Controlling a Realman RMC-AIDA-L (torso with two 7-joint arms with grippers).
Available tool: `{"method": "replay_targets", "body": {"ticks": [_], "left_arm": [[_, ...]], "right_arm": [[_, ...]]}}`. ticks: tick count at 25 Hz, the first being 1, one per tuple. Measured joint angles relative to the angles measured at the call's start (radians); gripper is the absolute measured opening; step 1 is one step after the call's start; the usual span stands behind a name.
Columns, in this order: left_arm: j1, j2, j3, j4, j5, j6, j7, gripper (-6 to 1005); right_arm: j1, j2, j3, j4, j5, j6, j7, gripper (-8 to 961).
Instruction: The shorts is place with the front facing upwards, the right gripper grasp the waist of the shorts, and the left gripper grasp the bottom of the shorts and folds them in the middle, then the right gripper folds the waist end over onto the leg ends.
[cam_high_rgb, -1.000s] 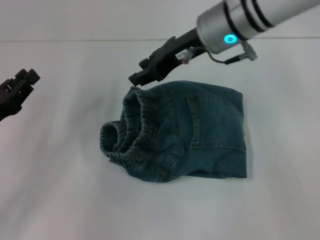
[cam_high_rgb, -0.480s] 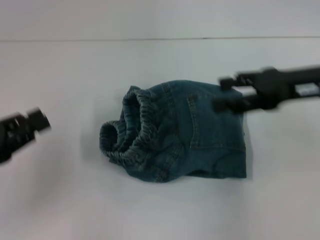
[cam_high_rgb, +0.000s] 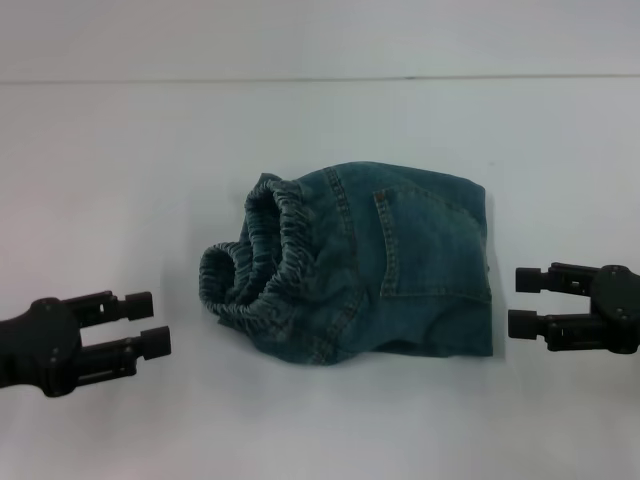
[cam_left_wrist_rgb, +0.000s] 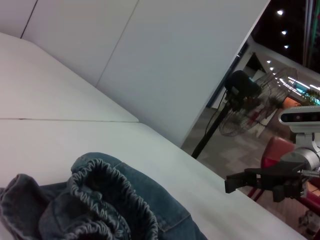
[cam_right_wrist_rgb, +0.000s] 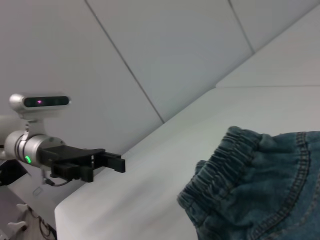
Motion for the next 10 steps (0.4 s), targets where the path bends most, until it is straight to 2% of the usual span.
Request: {"method": "replay_targets", "body": {"ticks": [4, 10], "left_arm": [[-0.004, 0.003, 0.001, 0.009, 0.016, -0.002, 0.001, 642], [-0.009, 0.003, 0.003, 0.013, 0.026, -0.004, -0.003, 642]], "right_arm": [[-0.004, 0.000, 0.000, 0.003, -0.010, 0.014, -0.002, 958], [0.007, 0.009, 0.003, 0.005, -0.047, 0.024, -0.002, 958]]}}
